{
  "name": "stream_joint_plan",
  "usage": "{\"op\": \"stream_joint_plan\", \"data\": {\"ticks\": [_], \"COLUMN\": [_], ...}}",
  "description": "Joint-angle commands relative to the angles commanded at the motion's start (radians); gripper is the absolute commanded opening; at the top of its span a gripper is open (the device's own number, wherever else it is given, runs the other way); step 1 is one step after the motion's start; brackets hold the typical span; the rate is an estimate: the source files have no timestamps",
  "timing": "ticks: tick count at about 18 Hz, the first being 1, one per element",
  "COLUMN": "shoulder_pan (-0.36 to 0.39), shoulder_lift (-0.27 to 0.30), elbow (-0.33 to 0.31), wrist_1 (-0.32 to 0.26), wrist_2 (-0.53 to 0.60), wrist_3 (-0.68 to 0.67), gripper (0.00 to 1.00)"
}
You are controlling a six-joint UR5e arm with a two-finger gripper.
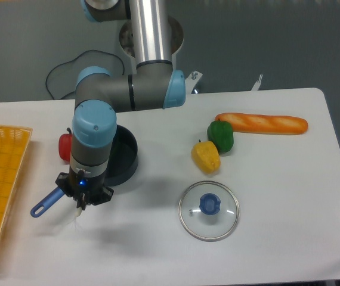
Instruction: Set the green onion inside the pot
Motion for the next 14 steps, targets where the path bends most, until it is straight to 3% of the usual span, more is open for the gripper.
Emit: {"op": "stream_joint_plan", "data": {"ticks": [14], "shoulder_pan": [0.000], "shoulder_lift": [0.017], "elbow": [-0.028], "wrist_1": [0.011], "wrist_2": [-0.002], "wrist_3": [0.017], "gripper": [0.16]}}
